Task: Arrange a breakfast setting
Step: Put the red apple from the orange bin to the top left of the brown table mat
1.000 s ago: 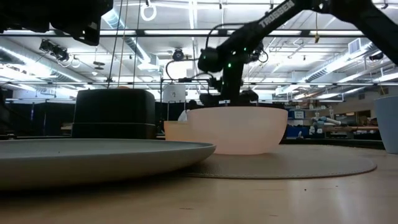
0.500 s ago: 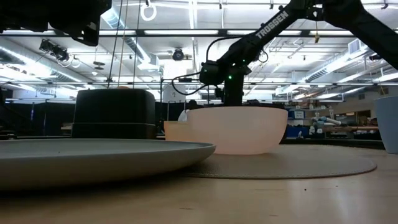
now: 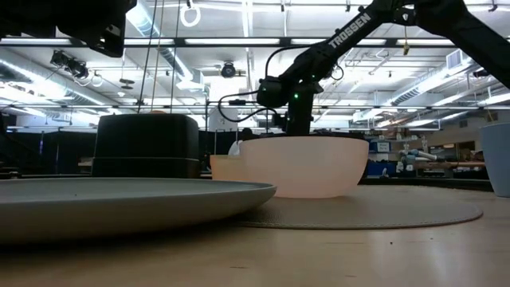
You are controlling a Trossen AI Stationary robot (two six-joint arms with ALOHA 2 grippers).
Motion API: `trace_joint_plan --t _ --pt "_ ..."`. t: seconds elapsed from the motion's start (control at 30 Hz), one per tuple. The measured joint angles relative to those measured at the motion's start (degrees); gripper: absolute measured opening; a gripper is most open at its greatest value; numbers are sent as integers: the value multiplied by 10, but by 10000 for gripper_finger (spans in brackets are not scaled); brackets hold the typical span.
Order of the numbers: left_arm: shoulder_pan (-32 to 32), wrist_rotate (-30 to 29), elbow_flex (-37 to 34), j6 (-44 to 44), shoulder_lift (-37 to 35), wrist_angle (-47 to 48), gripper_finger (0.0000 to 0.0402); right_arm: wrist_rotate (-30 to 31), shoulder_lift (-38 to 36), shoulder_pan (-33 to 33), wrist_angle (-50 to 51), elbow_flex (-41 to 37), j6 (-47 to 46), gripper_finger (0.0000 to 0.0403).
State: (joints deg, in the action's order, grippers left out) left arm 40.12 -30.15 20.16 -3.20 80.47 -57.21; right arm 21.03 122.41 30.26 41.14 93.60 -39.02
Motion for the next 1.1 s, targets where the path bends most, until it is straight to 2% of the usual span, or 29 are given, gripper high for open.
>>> trace_joint_plan --t 0.23,0.4,0.6,0.8,1.1 --pt "0 0 0 0 0 0 102 -67 7 -2 10 -4 70 377" --pt "0 0 0 0 0 0 102 -66 4 -1 5 -3 77 381" --pt "0 0 0 -1 0 0 102 -67 4 -1 1 -3 79 357" --pt "0 0 0 -4 0 0 102 -74 1 -1 1 -2 82 307" --pt "13 0 0 -39 0 1 102 -65 -80 -20 -20 -2 92 304"
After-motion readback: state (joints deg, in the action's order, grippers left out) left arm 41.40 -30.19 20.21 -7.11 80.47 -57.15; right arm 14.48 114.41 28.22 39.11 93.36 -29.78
